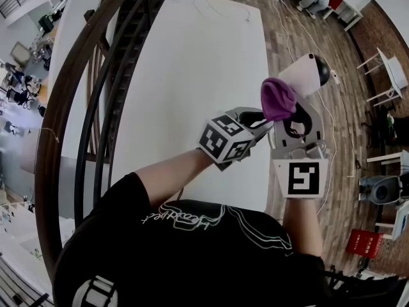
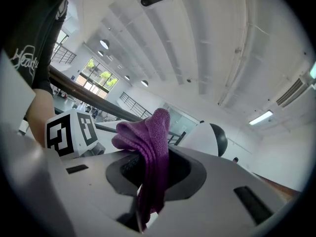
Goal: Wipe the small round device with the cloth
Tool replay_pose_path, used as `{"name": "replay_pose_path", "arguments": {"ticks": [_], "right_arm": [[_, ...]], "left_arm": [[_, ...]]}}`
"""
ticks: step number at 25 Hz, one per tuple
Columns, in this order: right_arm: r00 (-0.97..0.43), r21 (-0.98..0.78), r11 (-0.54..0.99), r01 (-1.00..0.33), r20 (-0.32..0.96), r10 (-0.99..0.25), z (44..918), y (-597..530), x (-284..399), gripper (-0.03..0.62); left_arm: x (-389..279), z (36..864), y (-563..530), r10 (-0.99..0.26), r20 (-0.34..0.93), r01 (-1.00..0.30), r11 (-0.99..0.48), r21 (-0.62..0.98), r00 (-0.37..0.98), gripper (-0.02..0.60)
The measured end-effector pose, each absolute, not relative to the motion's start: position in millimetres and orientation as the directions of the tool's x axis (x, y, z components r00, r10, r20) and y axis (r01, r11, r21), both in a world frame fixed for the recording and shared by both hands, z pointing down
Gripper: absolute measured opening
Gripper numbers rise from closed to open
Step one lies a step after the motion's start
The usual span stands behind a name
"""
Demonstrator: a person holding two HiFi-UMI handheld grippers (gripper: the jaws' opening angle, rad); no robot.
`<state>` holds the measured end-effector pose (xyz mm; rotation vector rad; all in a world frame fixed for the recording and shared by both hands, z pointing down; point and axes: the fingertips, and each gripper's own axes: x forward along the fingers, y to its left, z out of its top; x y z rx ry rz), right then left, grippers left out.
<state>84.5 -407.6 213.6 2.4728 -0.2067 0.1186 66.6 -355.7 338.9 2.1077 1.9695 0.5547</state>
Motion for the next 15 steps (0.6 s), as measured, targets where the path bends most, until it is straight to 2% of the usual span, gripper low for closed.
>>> {"name": "replay_pose_path", "arguments": {"ticks": [8, 15], "right_arm": [[0.978, 0.505, -0.838, -0.207, 0.123, -0.167, 215.1, -412.2, 74.7, 0.061], [0.957, 0.286, -0.913, -0.29, 0.087, -0.276, 206.4, -409.4, 47.5, 0.061]], "left_arm": [[63.8, 349.8, -386.6, 0.982, 0.175, 0.917, -0.137, 0.375, 0.076, 0.067], [59.7, 323.0, -431.4, 0.984, 0.155, 0.908, -0.146, 0.392, 0.091, 0.009]]}}
